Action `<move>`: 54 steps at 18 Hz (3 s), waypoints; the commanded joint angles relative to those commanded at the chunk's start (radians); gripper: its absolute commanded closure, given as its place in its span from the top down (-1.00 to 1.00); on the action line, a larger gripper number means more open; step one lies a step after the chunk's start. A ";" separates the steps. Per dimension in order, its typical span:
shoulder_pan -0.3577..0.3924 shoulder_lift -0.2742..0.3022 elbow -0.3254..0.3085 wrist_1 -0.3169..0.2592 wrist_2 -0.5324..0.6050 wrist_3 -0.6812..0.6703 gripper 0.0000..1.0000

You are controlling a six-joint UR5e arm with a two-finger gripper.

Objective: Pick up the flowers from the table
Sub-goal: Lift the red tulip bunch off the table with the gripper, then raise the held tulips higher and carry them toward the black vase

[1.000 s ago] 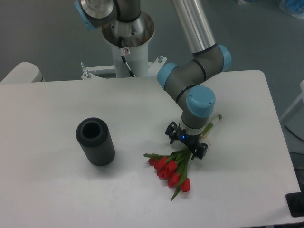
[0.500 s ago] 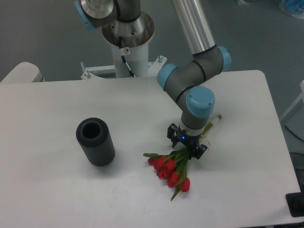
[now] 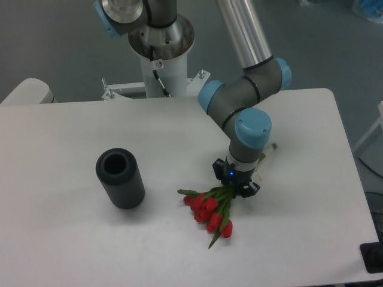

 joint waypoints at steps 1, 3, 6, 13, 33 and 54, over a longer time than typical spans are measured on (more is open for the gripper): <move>0.000 0.000 0.000 0.000 -0.002 0.000 -0.47; 0.000 0.002 0.000 0.000 -0.002 0.000 -0.57; 0.000 0.005 0.002 0.000 -0.002 0.002 -0.59; 0.006 0.021 0.020 0.000 -0.008 0.003 -0.59; 0.087 0.227 0.066 -0.017 -0.635 -0.095 -0.65; 0.091 0.314 0.037 -0.012 -0.834 -0.288 -0.65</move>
